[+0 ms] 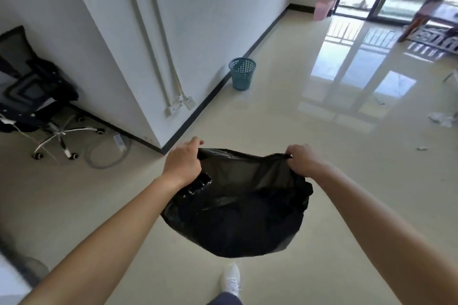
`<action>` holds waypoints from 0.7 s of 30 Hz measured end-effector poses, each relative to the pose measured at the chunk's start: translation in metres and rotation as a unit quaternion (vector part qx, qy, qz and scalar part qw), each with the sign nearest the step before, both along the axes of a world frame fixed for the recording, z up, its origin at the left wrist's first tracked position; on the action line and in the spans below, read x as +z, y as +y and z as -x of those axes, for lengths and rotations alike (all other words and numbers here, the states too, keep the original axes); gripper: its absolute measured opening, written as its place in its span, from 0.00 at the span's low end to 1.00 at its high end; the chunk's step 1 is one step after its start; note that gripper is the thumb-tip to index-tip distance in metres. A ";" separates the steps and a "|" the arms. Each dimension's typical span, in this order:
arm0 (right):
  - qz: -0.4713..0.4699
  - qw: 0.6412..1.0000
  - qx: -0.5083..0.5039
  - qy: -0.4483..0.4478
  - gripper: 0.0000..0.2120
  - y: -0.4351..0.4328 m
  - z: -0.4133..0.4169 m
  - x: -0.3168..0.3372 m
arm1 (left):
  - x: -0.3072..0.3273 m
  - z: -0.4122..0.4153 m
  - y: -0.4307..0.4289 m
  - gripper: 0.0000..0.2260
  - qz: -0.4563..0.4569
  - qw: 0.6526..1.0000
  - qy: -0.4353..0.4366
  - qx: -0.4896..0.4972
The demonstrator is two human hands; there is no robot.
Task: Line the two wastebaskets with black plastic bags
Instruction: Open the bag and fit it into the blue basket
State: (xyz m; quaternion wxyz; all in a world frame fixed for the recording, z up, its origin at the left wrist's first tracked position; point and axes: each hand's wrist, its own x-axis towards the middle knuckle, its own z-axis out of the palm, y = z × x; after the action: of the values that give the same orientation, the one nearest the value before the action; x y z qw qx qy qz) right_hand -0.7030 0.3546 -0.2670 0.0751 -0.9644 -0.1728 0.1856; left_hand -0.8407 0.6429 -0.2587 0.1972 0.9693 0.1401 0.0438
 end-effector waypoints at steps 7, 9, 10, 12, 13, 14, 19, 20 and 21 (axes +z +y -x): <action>0.040 0.995 -0.069 -0.054 0.11 -0.039 -0.157 0.022 | 0.014 -0.220 -0.016 0.14 -0.142 0.985 0.036 -0.093; 0.045 0.994 -0.081 -0.049 0.11 -0.057 -0.201 0.015 | 0.013 -0.280 -0.028 0.13 -0.176 0.978 0.055 -0.100; 0.042 0.994 -0.090 -0.042 0.10 -0.065 -0.221 0.010 | 0.012 -0.305 -0.034 0.13 -0.176 0.978 0.063 -0.098; 0.016 0.994 -0.107 -0.017 0.09 -0.079 -0.276 -0.002 | 0.006 -0.363 -0.046 0.13 -0.156 0.980 0.072 -0.096; -0.007 0.994 -0.112 0.002 0.11 -0.083 -0.307 -0.007 | 0.001 -0.392 -0.052 0.15 -0.143 0.982 0.077 -0.092; -0.031 0.992 -0.116 0.025 0.13 -0.086 -0.337 -0.012 | -0.004 -0.419 -0.058 0.17 -0.126 0.985 0.084 -0.084; -0.148 0.959 -0.166 0.174 0.25 -0.083 -0.478 -0.006 | -0.009 -0.540 -0.071 0.23 0.050 0.988 0.145 0.022; -0.170 0.950 -0.175 0.193 0.27 -0.079 -0.503 -0.001 | -0.007 -0.561 -0.070 0.22 0.094 0.984 0.143 0.045; -0.189 0.944 -0.179 0.201 0.27 -0.072 -0.532 0.007 | -0.003 -0.584 -0.067 0.20 0.135 0.979 0.133 0.071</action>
State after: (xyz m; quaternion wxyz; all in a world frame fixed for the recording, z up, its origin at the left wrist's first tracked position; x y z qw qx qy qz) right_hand -0.1707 0.2827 -0.2602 0.3211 -0.8901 -0.0105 0.3233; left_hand -0.2571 0.5755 -0.2618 0.3018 0.9187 0.2379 -0.0910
